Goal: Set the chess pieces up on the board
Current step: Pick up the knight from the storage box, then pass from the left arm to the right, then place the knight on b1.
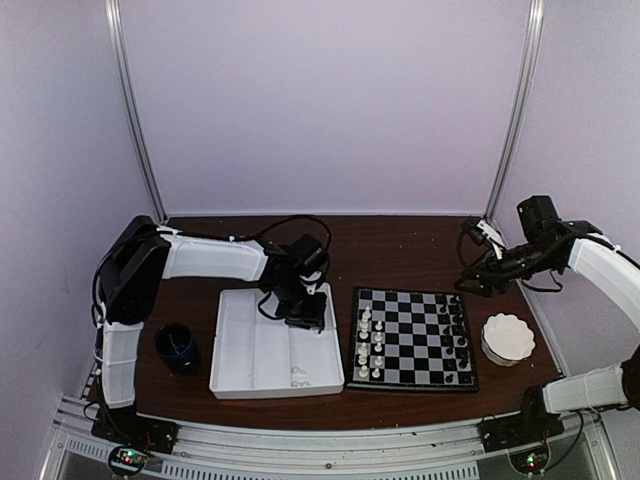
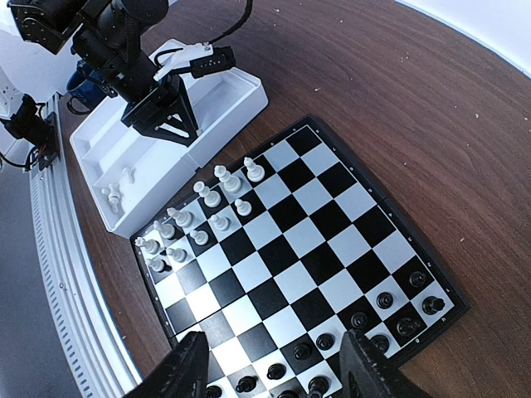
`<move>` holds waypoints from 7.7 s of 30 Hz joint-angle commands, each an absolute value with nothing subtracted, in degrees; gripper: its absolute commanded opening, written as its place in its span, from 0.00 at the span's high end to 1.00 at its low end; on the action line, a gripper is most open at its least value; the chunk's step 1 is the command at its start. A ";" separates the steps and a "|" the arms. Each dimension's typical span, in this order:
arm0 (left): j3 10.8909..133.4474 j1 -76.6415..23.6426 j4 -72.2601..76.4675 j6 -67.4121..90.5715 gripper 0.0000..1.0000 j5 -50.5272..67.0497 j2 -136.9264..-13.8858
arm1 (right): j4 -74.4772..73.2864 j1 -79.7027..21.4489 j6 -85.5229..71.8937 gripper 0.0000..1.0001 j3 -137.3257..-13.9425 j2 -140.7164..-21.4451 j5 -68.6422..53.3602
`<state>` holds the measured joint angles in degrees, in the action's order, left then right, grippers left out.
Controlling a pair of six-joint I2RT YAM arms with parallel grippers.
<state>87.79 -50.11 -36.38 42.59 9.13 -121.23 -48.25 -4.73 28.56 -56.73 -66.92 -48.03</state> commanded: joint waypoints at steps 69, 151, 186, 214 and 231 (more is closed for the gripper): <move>75.40 -56.77 -22.11 -13.74 0.70 5.14 -84.68 | -38.45 -32.03 -18.09 0.46 -101.25 -110.13 -78.90; 75.05 -57.91 -19.80 -13.08 0.52 -0.47 -86.89 | -51.76 -38.04 -1.76 1.00 -104.91 -111.56 -65.43; 64.69 -30.04 -10.20 12.38 0.24 17.46 -82.38 | -31.42 -34.51 26.81 1.00 -81.77 -110.62 -21.48; 65.30 -28.83 -10.46 13.30 0.27 20.58 -83.47 | -29.91 -34.97 27.07 0.98 -80.48 -114.06 -22.03; 65.70 -28.83 -10.80 13.32 0.27 21.52 -84.04 | -30.60 -34.98 26.16 0.84 -80.25 -112.85 -21.95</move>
<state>64.79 -29.30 -13.30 13.04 20.45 -83.85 -30.98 -34.74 26.72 -80.73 -113.49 -22.44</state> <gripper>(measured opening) 0.733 0.152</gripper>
